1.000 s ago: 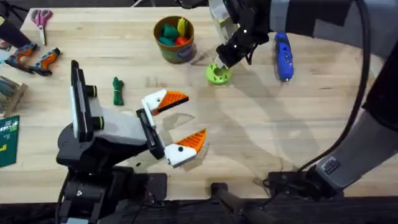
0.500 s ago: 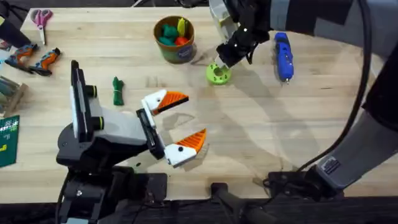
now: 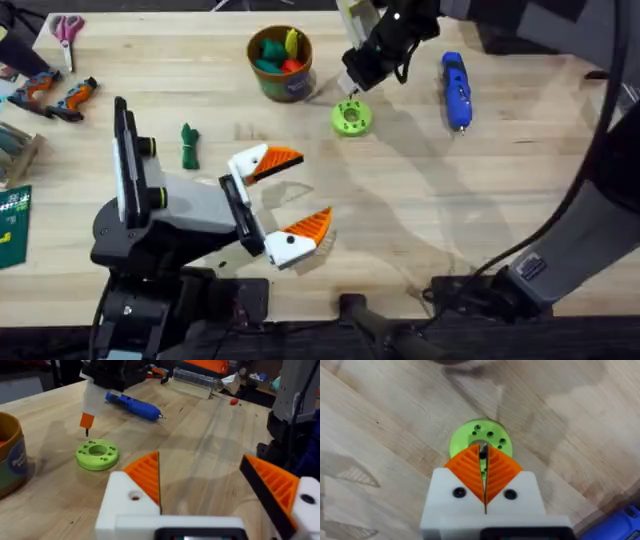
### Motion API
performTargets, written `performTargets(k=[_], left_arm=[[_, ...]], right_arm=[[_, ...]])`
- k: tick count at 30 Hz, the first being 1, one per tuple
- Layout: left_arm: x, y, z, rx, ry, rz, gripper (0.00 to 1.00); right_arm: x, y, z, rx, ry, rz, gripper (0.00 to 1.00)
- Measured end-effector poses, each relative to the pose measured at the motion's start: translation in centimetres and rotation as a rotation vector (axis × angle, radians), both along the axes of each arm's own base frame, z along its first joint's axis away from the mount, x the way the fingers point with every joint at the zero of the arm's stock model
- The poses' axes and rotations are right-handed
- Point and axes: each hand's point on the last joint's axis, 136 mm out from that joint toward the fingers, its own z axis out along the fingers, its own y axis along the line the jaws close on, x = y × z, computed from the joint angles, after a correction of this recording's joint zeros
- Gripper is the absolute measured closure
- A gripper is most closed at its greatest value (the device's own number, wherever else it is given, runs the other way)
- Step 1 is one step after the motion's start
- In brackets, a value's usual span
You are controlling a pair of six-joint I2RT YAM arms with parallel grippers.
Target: Pick up the gripper from the table and insert it into the empty holder that is missing its gripper. Then pick up a screw, insert it into the mounting hole, and use the screwdriver to tighten it. Finally, clean up the table by picking up the vegetable and placing it into the bucket.
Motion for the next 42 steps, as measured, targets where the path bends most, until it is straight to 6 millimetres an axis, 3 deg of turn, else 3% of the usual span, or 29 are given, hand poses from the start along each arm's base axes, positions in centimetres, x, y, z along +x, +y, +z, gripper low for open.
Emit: performTargets(k=[6, 16, 18, 20, 32, 42], left_arm=[[0.0, 0.0, 0.0, 0.0, 0.0, 0.0, 0.016], [0.0, 0.0, 0.0, 0.0, 0.0, 0.0, 0.015], [0.0, 0.0, 0.0, 0.0, 0.0, 0.0, 0.015], [0.0, 0.0, 0.0, 0.0, 0.0, 0.0, 0.015], [0.0, 0.0, 0.0, 0.0, 0.0, 0.0, 0.015], [0.0, 0.0, 0.0, 0.0, 0.0, 0.0, 0.015]], right_arm=[[-0.5, -0.2, 2.4, 0.013, -0.025, 0.0, 0.996], [-2.8, -0.3, 9.4, 0.043, -0.073, 0.022, 0.996], [-4.5, 1.9, 12.3, 0.061, -0.09, 0.088, 0.996], [-5.9, 3.9, 13.7, 0.074, -0.105, 0.147, 0.996], [-11.3, 9.9, 14.2, 0.095, -0.107, 0.336, 0.996], [-14.9, 13.4, 17.0, 0.146, -0.144, 0.438, 0.996]])
